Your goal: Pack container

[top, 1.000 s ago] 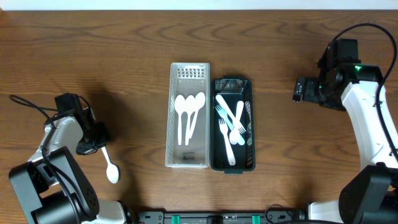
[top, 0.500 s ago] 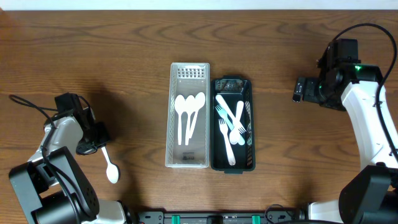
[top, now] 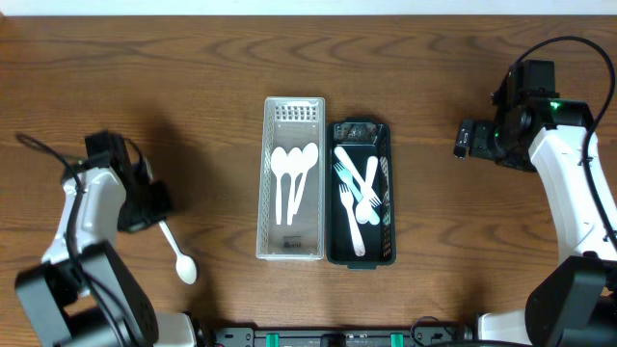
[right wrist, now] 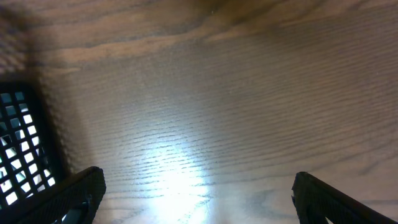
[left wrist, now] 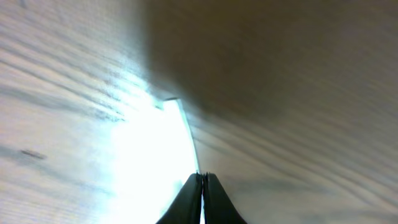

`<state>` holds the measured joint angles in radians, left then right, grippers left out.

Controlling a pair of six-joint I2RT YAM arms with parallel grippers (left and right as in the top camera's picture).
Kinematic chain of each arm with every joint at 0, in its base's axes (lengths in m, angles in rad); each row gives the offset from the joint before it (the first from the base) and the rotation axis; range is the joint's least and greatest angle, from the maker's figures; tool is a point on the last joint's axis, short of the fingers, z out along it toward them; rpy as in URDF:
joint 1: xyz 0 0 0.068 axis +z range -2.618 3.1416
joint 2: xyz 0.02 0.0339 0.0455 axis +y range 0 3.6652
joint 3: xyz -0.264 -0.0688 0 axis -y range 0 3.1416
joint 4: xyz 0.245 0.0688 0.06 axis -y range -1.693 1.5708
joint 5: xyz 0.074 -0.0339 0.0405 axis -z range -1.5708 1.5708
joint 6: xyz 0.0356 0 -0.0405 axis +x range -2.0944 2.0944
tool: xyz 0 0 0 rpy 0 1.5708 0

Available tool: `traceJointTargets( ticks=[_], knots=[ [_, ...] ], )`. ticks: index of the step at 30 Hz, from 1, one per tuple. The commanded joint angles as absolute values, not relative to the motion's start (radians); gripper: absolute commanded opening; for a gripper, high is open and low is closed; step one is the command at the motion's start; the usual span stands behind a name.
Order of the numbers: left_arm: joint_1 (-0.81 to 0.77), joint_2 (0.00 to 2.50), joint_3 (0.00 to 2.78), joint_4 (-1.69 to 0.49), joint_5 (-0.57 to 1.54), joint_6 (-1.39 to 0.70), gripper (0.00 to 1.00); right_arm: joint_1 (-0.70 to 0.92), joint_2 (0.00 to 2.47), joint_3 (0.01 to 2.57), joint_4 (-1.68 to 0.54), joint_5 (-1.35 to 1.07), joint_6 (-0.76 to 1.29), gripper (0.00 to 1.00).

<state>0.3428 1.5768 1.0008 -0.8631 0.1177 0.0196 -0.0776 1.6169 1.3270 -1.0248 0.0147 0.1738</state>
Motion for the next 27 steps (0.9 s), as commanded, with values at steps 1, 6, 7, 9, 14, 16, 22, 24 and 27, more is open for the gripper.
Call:
traceJointTargets(
  ticks=[1,6,7,9,14,16,22,24,27],
  knots=[
    [0.281,1.474,1.132,-0.915,0.107,0.015,0.06,-0.081,1.624,1.325,-1.025,0.01,0.159,0.99],
    [0.232,1.404,1.188,-0.961,0.082,0.014,0.06,-0.081,1.624,1.325,-1.028,0.01,0.159,0.99],
    [0.232,1.401,1.188,-0.973,0.082,0.014,0.06,-0.081,1.624,1.325,-1.03,0.01,0.159,0.99],
    [0.234,1.403,1.188,-1.007,0.078,0.014,0.06,-0.081,1.624,1.325,-1.035,0.01,0.159,0.99],
    [0.24,1.42,1.183,-1.084,0.078,-0.017,0.27,-0.081,1.624,1.325,-1.036,0.01,0.159,0.99],
    [0.24,1.427,1.178,-1.107,0.078,-0.047,0.27,-0.081,1.624,1.325,-1.037,0.01,0.159,0.99],
    [0.241,1.431,1.106,-1.105,0.078,-0.115,0.56,-0.081,1.624,1.325,-1.046,0.01,0.159,0.99],
    [0.242,1.431,1.057,-1.078,0.078,-0.122,0.62,-0.081,1.624,1.325,-1.048,0.01,0.159,0.99],
    [0.246,1.431,0.973,-1.027,0.079,-0.148,0.74,-0.081,1.624,1.325,-1.049,0.01,0.159,0.99]
  ],
)
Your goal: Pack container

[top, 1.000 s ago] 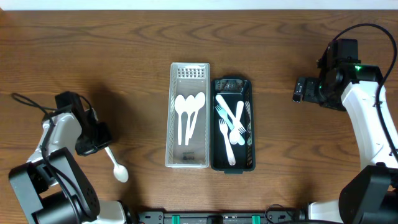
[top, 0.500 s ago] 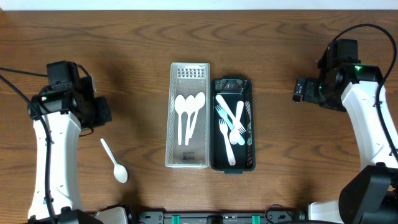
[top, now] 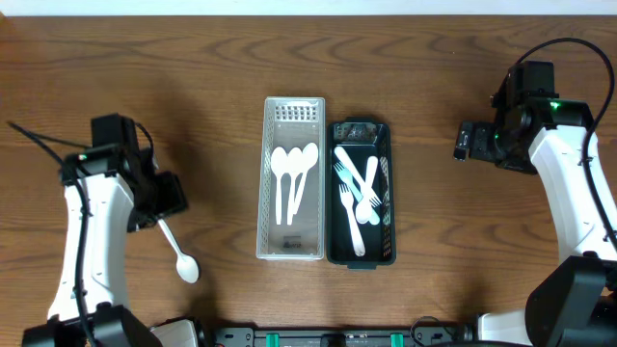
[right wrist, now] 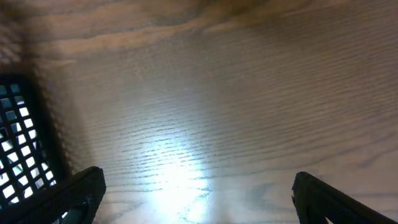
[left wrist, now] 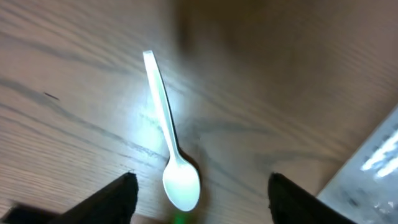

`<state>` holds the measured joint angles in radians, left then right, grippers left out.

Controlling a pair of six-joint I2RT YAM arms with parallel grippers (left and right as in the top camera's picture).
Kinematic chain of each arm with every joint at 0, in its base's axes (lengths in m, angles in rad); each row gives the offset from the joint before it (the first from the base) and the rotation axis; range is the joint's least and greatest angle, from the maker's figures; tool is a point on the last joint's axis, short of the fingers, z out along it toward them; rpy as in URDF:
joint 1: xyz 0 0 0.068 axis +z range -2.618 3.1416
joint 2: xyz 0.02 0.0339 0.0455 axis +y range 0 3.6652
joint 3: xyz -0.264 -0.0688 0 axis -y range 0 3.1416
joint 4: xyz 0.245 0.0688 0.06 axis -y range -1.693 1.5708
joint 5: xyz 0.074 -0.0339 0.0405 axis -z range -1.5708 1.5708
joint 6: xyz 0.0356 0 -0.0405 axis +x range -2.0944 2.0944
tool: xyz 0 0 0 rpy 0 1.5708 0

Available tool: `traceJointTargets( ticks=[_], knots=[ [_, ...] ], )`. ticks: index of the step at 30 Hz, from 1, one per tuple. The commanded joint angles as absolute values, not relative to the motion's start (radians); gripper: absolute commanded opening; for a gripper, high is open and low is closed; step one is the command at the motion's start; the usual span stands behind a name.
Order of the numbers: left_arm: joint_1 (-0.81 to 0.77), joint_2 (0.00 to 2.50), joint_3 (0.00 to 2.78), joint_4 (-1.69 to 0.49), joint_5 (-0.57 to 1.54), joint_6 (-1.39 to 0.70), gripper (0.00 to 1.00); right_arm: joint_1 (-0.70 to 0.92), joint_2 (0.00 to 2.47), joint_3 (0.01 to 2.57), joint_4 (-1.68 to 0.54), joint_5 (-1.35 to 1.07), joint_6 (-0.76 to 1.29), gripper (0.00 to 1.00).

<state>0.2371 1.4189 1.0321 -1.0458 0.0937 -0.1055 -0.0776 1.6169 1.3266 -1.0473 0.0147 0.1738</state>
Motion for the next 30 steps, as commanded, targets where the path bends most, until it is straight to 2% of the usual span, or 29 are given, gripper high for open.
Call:
traceJointTargets(
  ticks=[1,10,19,30],
  knots=[
    [0.246,1.431,0.946,-1.006,0.079,-0.149,0.75,-0.081,1.624,1.325,-1.05,0.01,0.159,0.99],
    [0.247,1.431,0.767,-0.83,0.078,-0.17,0.83,-0.081,1.624,1.325,-1.05,0.01,0.159,0.99],
    [0.247,1.47,0.707,-0.686,0.066,-0.171,0.83,-0.081,1.624,1.325,-1.05,0.01,0.159,0.99],
    [0.247,1.623,0.707,-0.653,0.06,-0.171,0.82,-0.081,1.624,1.325,-1.05,0.01,0.155,0.99]
  ],
)
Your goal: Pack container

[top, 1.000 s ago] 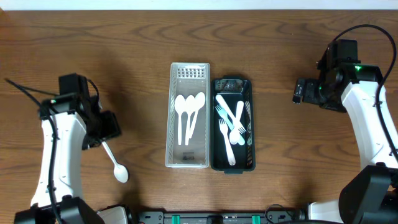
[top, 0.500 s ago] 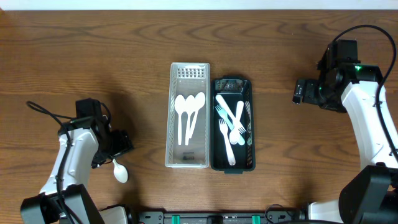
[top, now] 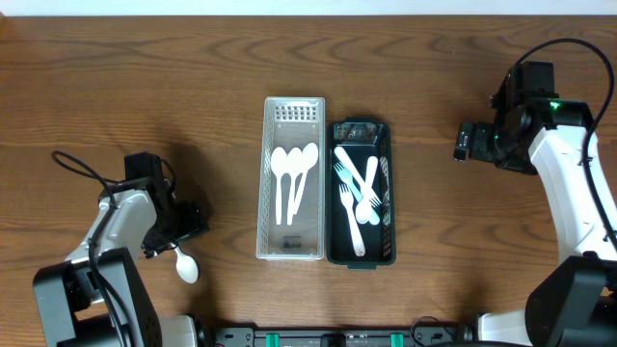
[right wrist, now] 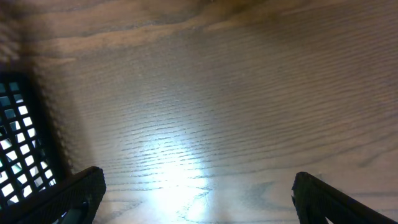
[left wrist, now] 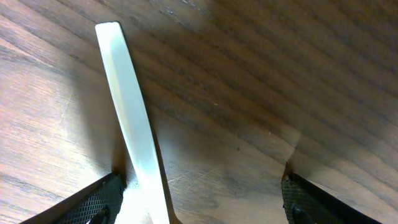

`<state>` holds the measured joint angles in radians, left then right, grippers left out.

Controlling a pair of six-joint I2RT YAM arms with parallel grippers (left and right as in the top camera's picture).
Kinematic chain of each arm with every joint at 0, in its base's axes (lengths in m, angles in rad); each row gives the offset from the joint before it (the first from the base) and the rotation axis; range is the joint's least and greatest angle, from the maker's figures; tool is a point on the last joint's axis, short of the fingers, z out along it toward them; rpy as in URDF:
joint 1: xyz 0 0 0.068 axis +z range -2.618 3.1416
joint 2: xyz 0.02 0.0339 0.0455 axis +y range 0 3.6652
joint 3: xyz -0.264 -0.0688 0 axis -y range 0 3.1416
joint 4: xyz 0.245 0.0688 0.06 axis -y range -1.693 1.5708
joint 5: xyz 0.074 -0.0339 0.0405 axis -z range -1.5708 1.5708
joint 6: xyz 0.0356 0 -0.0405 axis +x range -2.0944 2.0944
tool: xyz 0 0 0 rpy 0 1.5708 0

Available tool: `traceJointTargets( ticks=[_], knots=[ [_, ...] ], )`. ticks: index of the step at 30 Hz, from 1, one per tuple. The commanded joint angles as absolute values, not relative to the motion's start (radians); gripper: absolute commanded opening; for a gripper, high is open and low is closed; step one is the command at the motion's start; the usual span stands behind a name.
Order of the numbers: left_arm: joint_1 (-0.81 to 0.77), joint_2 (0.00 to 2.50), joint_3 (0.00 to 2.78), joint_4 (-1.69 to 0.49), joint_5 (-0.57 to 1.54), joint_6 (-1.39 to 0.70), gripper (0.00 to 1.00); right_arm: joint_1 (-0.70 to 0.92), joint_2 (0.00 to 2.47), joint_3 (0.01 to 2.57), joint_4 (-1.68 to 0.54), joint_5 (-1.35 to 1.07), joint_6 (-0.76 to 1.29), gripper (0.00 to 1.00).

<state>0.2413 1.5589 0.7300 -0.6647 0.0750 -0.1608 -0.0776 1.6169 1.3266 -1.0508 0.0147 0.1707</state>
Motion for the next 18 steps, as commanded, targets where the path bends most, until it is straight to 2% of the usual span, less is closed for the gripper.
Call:
traceJointTargets(
  ticks=[1,6,7,12,17,18],
  knots=[
    [0.247,1.625,0.707,-0.653,0.06,-0.171,0.79,-0.081,1.624,1.325,-1.05,0.01,0.154,0.99],
    [0.247,1.625,0.707,-0.658,0.061,-0.171,0.51,-0.081,1.624,1.325,-1.05,0.01,0.154,0.99],
    [0.247,1.625,0.707,-0.66,0.061,-0.171,0.48,-0.081,1.624,1.325,-1.049,0.01,0.155,0.99],
    [0.247,1.625,0.707,-0.667,0.061,-0.17,0.43,-0.081,1.624,1.325,-1.049,0.01,0.155,0.99],
    [0.247,1.625,0.707,-0.672,0.061,-0.17,0.41,-0.081,1.624,1.325,-1.049,0.01,0.154,0.99],
    [0.247,1.625,0.707,-0.673,0.06,-0.17,0.38,-0.081,1.624,1.325,-1.049,0.01,0.154,0.99]
  ],
)
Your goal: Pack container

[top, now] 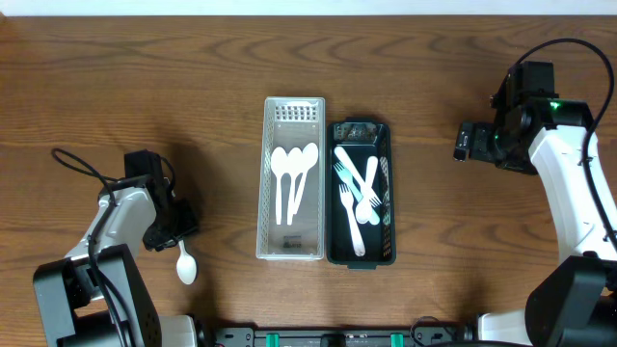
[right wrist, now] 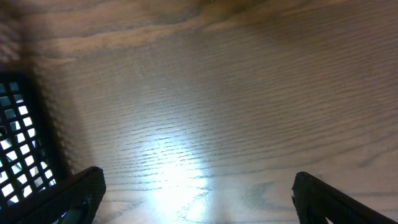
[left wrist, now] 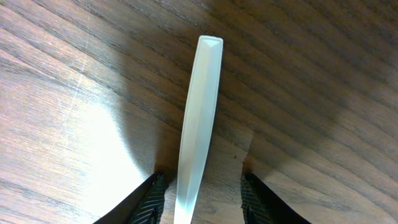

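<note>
A white plastic spoon [top: 185, 262] lies on the wooden table at the left, its handle [left wrist: 199, 124] pointing toward the far side. My left gripper [top: 174, 231] is low over that handle. In the left wrist view the gripper [left wrist: 202, 190] is open, a finger close on either side of the handle, with a small gap showing on the right. The white slotted tray [top: 266, 173] holds three white spoons [top: 292, 169]. Beside it, the black basket [top: 332, 193] holds several white forks [top: 359, 193]. My right gripper [top: 464, 141] hangs open and empty right of the basket.
In the right wrist view the gripper [right wrist: 199, 196] is over bare wood, with the black basket's mesh corner [right wrist: 22, 149] at the left edge. A black cable [top: 72, 159] loops from the left arm. The table's near edge runs just below the spoon's bowl.
The left jaws have narrowed from wide apart to close round the spoon's handle, which now sits between them instead of by the left finger. The right arm has not moved.
First my left gripper was shut on the table at the tip of the spoon's handle. Then it stood open, higher above the spoon. Then it was low and wide open with the handle near its left finger, and now it brackets the handle closely.
</note>
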`<state>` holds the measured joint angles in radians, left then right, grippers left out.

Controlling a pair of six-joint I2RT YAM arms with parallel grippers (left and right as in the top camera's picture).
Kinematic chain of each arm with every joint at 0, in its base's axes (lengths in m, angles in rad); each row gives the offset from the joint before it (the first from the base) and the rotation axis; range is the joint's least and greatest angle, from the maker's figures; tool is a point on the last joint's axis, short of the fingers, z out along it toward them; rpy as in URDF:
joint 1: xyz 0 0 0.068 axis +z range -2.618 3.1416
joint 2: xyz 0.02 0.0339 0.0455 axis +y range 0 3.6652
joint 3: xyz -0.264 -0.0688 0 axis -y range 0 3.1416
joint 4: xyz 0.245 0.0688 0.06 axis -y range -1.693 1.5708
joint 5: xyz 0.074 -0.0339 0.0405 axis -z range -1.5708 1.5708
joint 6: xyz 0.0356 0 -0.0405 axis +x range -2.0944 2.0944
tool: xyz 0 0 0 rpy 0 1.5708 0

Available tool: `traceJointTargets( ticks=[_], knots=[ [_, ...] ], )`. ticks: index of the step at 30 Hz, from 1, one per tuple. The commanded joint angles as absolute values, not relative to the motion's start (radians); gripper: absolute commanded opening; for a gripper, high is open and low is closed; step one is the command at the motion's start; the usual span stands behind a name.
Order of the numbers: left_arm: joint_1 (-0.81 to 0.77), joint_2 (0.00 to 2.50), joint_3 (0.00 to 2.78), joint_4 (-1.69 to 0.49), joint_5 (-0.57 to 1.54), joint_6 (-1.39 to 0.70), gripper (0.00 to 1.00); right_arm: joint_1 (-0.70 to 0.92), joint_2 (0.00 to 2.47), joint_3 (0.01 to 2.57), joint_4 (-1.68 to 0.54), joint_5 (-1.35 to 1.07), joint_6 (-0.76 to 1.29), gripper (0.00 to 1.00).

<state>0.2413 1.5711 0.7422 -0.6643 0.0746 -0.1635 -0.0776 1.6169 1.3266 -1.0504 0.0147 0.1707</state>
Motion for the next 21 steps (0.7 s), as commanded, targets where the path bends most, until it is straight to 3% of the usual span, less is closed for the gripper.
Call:
traceJointTargets(
  ticks=[1,7,13,21],
  knots=[
    [0.247,1.625,0.707,-0.675,0.06,-0.17,0.34,-0.081,1.624,1.325,-1.048,0.01,0.154,0.99],
    [0.247,1.625,0.707,-0.688,0.06,-0.17,0.24,-0.081,1.624,1.325,-1.048,0.01,0.15,0.99],
    [0.247,1.625,0.707,-0.698,0.06,-0.17,0.23,-0.081,1.624,1.325,-1.048,0.011,0.15,0.99],
    [0.247,1.625,0.707,-0.698,0.059,-0.15,0.13,-0.081,1.624,1.325,-1.048,0.01,0.15,0.99]
  ],
)
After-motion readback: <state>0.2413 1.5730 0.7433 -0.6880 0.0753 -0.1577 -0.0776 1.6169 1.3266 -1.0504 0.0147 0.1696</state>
